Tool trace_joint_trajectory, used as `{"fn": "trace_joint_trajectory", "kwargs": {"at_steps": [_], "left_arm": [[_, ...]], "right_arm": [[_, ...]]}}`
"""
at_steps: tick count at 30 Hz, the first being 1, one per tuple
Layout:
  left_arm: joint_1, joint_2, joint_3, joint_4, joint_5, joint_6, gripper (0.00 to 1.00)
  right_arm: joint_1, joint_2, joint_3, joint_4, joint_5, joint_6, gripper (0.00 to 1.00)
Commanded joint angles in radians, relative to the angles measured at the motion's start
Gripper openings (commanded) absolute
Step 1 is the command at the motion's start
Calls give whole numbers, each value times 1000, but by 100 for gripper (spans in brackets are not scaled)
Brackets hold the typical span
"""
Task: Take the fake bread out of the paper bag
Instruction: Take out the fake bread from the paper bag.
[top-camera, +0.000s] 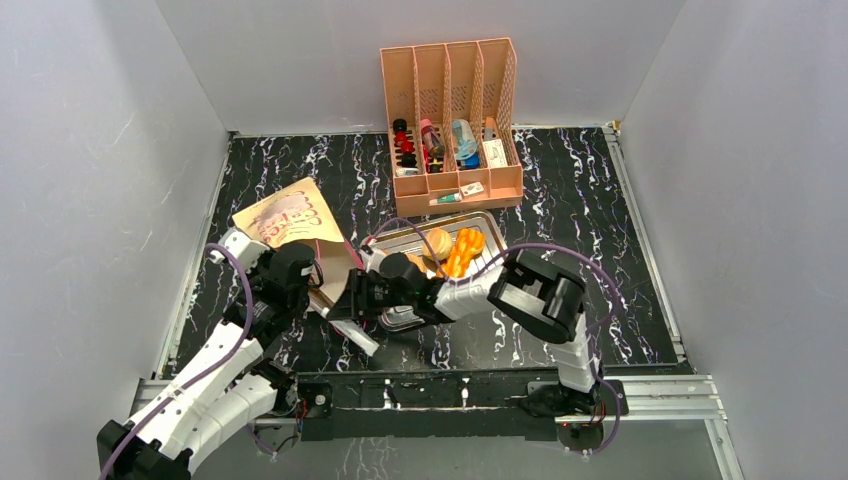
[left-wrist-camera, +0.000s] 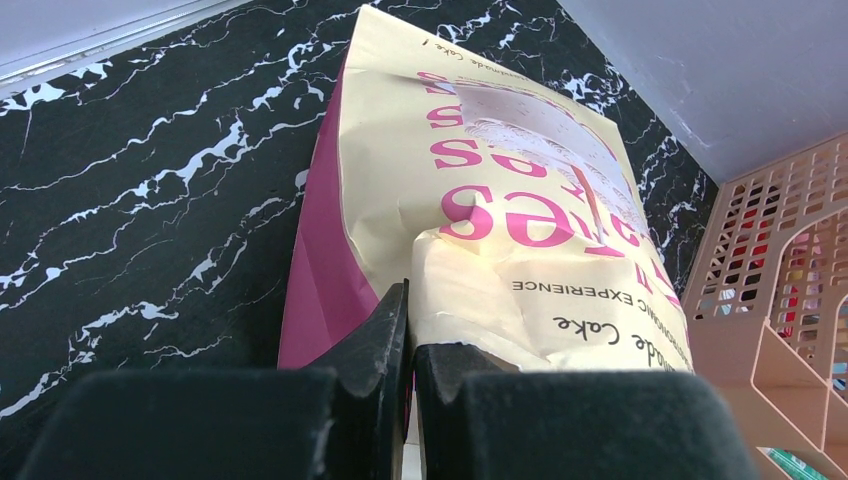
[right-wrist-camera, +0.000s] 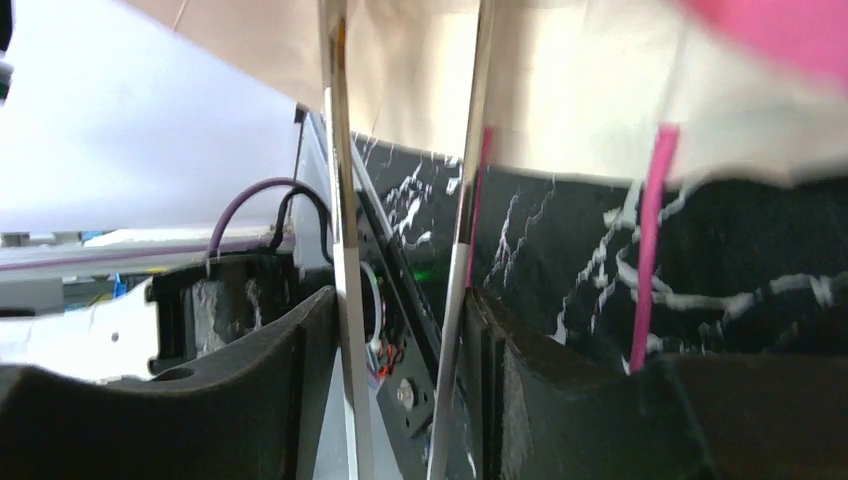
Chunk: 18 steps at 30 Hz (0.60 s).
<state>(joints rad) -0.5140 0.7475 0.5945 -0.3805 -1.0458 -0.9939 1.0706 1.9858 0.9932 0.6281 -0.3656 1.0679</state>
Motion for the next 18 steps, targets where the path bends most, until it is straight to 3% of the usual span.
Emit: {"fn": "trace_joint_trajectory", "kwargs": {"at_steps": [1, 14, 18], "left_arm": [[-1, -8, 2, 25, 27, 1, 2], [-1, -14, -2, 25, 35, -3, 2], [-1, -17, -2, 20, 29, -3, 1]], "right_arm": [[-6, 80, 188, -19, 8, -13, 45], [-8, 177, 327, -108, 45, -13, 50], [-9, 175, 320, -110, 54, -11, 46]]}}
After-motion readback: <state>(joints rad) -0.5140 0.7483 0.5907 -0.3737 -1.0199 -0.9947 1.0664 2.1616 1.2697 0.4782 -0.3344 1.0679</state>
